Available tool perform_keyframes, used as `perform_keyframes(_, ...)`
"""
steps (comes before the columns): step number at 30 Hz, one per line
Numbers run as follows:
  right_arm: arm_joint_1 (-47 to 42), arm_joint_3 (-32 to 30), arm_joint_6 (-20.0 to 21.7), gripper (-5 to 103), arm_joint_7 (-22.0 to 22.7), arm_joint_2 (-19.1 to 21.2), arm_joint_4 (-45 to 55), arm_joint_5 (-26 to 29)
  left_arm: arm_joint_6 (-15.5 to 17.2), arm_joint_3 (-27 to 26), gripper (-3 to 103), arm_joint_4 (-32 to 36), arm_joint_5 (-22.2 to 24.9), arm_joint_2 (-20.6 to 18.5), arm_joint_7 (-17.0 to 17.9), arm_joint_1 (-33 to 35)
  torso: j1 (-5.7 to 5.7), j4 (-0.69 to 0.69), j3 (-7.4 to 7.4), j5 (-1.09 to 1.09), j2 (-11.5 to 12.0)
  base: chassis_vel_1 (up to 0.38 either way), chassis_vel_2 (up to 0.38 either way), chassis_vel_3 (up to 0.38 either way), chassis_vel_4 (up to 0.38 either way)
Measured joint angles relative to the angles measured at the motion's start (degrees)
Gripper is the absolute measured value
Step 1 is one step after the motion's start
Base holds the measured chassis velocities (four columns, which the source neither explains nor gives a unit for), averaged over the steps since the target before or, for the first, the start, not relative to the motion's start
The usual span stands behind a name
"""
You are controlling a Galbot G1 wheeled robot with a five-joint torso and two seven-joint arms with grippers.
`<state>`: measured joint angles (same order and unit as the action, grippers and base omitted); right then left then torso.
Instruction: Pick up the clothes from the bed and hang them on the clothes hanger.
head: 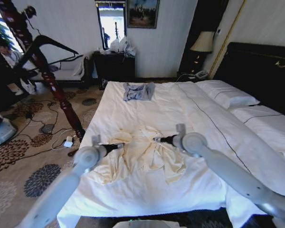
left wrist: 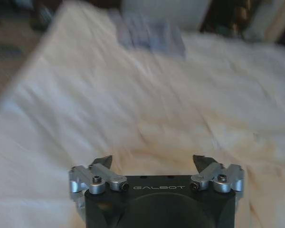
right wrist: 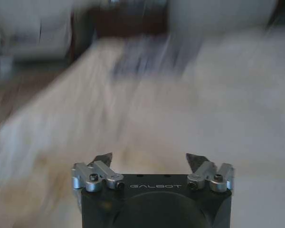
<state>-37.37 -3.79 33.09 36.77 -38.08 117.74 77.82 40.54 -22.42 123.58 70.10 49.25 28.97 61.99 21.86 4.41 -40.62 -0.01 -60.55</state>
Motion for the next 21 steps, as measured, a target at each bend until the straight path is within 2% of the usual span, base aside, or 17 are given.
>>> perform_keyframes(1,0.0,0.0,0.0,84,0.0,0.0,0.0,0.0,0.0,0.0,97,0.0,0.0,0.0,0.0,0.0,0.00,0.00,0.00,0.00,0.0,0.000,0.000,0.000,0.000)
perform_keyframes(2,-1.1,-2.5,-1.6,90,-1.5,0.3,0.6,-2.6,-0.7,-2.4,99,1.3,-0.5,0.2,-0.2,1.2,0.00,0.02,0.00,0.00,0.0,0.000,0.000,0.000,0.000)
perform_keyframes(3,-2.9,-6.4,-4.0,95,-3.8,0.8,1.4,-5.9,-2.1,-5.9,99,3.3,-2.4,0.7,-0.5,3.0,0.01,0.05,0.00,0.01,0.0,0.000,0.000,0.000,0.000)
perform_keyframes(5,-7.4,-14.8,-9.5,99,-8.2,1.4,2.5,-11.7,-5.9,-12.5,100,5.7,-10.3,1.5,-2.4,6.4,0.01,0.08,0.00,0.00,0.0,0.000,0.000,0.000,0.000)
perform_keyframes(6,-7.4,-14.8,-9.5,99,-8.2,1.4,2.5,-11.7,-5.9,-12.5,100,5.7,-10.3,1.5,-2.4,6.4,0.01,0.08,0.00,0.00,0.0,0.000,0.000,0.000,0.000)
perform_keyframes(8,-12.1,-22.6,-16.2,100,-13.2,0.9,2.6,-17.5,-12.1,-19.0,100,7.4,-19.7,2.3,-5.0,10.3,0.00,0.06,0.00,0.01,0.0,0.000,0.000,0.000,0.000)
perform_keyframes(10,-15.3,-28.7,-21.6,100,-16.4,-0.8,3.0,-20.8,-18.2,-24.7,100,8.8,-24.8,3.4,-6.5,14.6,0.00,0.04,0.00,0.01,0.0,0.000,0.000,0.000,0.000)
perform_keyframes(11,-15.3,-28.7,-21.6,100,-16.4,-0.8,3.0,-20.8,-18.2,-24.7,100,8.8,-24.8,3.4,-6.5,14.6,0.00,0.04,0.00,0.01,0.0,0.000,0.000,0.000,0.000)
perform_keyframes(12,-17.6,-32.7,-23.7,100,-17.3,-2.2,4.0,-21.8,-21.1,-27.5,100,9.6,-26.5,4.5,-7.3,17.0,0.01,0.01,0.00,0.03,0.0,0.000,0.000,0.000,0.000)
perform_keyframes(15,-23.5,-41.2,-26.0,100,-18.5,-5.2,7.0,-24.5,-24.5,-31.1,100,11.3,-28.1,7.7,-8.3,20.8,0.01,0.04,0.00,0.00,0.0,0.000,0.000,0.000,0.000)
perform_keyframes(16,-23.5,-41.2,-26.0,100,-18.5,-5.2,7.0,-24.5,-24.5,-31.1,100,11.3,-28.1,7.7,-8.3,20.8,0.01,0.04,0.00,0.00,0.0,0.000,0.000,0.000,0.000)
perform_keyframes(19,-32.0,-47.9,-29.3,100,-22.2,-8.7,8.9,-31.9,-26.8,-31.0,100,12.6,-31.2,11.5,-10.0,23.0,0.00,0.06,0.00,0.03,0.0,0.000,0.000,0.000,0.000)
perform_keyframes(20,-32.0,-47.9,-29.3,100,-22.2,-8.7,8.9,-31.9,-26.8,-31.0,100,12.6,-31.2,11.5,-10.0,23.0,0.00,0.06,0.00,0.03,0.0,0.000,0.000,0.000,0.000)
perform_keyframes(21,-34.9,-49.7,-30.9,100,-23.4,-10.4,9.6,-34.3,-27.7,-30.4,100,12.8,-32.4,12.9,-10.9,23.4,0.01,0.07,0.00,0.03,0.0,0.000,0.000,0.000,0.000)
